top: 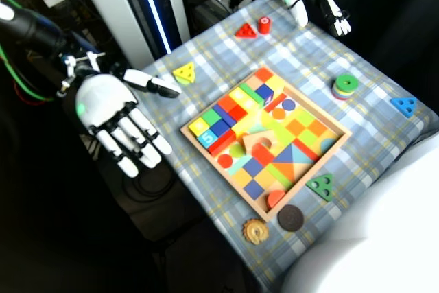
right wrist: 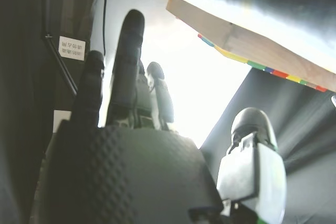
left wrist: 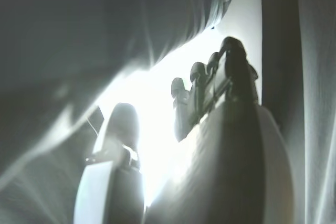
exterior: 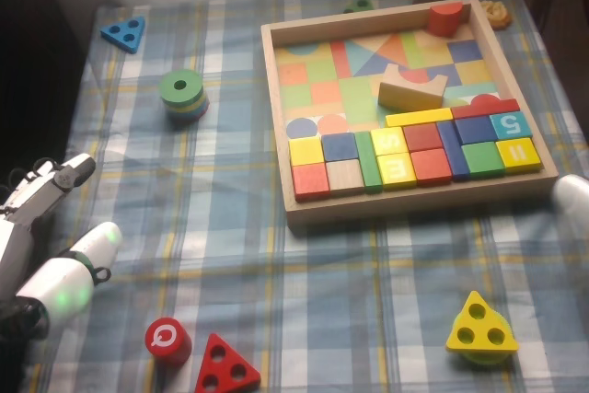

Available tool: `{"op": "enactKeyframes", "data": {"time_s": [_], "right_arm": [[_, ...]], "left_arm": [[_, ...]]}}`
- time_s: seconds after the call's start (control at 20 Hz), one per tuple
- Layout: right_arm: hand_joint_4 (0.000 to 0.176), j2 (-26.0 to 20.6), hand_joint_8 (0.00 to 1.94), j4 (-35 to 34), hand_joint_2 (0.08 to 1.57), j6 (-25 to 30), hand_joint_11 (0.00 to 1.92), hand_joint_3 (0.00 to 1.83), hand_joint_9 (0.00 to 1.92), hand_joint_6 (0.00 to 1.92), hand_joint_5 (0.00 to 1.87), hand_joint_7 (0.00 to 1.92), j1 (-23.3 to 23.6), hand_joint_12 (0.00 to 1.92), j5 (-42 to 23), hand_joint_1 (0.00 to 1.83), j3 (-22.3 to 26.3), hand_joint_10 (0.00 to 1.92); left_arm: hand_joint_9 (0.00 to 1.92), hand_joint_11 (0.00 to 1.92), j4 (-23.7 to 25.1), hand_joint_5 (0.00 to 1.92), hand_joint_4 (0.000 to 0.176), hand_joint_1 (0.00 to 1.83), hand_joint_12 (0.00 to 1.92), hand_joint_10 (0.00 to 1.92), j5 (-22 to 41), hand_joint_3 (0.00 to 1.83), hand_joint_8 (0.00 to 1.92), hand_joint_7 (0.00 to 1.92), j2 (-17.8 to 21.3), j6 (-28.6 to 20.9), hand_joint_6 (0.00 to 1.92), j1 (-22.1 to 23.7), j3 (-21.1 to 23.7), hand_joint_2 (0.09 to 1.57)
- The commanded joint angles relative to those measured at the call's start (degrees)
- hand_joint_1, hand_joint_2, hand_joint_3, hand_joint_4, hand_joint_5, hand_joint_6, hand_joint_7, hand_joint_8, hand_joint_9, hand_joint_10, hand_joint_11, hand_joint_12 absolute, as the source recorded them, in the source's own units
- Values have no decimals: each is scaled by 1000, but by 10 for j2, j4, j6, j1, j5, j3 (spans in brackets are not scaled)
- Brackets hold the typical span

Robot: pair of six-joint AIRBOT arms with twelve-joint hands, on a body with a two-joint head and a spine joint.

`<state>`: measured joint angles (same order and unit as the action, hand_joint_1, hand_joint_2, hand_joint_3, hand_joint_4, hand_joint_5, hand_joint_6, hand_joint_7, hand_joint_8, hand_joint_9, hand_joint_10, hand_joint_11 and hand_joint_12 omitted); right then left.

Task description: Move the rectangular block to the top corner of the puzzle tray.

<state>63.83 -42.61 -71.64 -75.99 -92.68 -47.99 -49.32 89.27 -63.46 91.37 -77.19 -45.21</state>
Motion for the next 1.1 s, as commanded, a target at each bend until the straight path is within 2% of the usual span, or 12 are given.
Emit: {"op": "enactKeyframes", "data": {"time_s": [0.0,0.25,0.3,0.35,0.4,0.5,0.6,0.65,0.7,0.8,0.95,1.05], "right_arm": [[112,1,2,23,1222,5,0,14,0,2,114,70,2,1,-63,0,-4,0],[89,0,13,24,1235,5,0,13,17,14,150,103,2,0,-59,0,-4,7],[83,-3,18,28,1217,5,0,3,50,14,157,128,2,0,-57,41,-4,18],[76,-7,16,34,1208,7,12,0,64,11,160,134,3,6,-54,95,-4,20],[57,-14,26,47,1190,25,2,6,114,16,170,152,6,235,-49,162,-7,3],[12,-23,7,67,1165,71,0,0,108,3,154,150,6,327,-43,263,-20,4],[0,-42,7,90,1143,89,0,0,121,2,157,161,13,335,-18,279,-33,8],[0,-49,3,97,1127,89,0,0,120,0,155,161,15,301,-13,267,-33,5],[27,-59,0,105,1121,89,0,0,94,0,142,139,18,240,-6,326,-34,0],[38,-80,5,125,1039,91,0,0,146,2,172,200,24,535,18,681,-37,12],[26,-94,6,182,977,154,0,0,233,4,214,275,48,872,84,796,-78,19],[2,-101,7,230,961,212,0,0,246,1,211,287,74,876,135,856,-114,15]], "left_arm": [[44,0,23,368,85,479,0,8,66,20,2,133,-2,-6,6,2,-2,1381],[47,0,23,383,71,507,0,5,69,7,2,136,-1,-6,6,2,-1,1386],[41,0,23,395,51,531,0,2,69,5,1,134,0,-6,7,2,-1,1388],[21,0,23,389,57,535,0,0,69,5,0,117,0,-6,3,2,-1,1390],[19,0,23,374,76,521,0,1,70,3,0,116,1,-6,0,2,0,1389],[26,0,23,383,66,559,0,3,71,0,3,127,2,-6,3,2,1,1384],[27,0,24,387,54,572,0,3,69,0,3,129,3,-5,4,2,2,1386],[38,0,24,388,50,550,0,6,67,1,5,139,4,-5,3,2,2,1388],[45,0,28,381,75,495,0,7,62,1,4,141,7,-5,0,4,3,1384],[56,0,41,380,90,480,0,7,52,1,3,150,11,-5,0,14,-1,1385],[37,0,49,367,77,482,0,0,49,4,0,136,20,11,0,22,2,1394],[41,0,49,382,68,493,0,3,50,3,4,145,24,13,6,19,6,1396]]}}
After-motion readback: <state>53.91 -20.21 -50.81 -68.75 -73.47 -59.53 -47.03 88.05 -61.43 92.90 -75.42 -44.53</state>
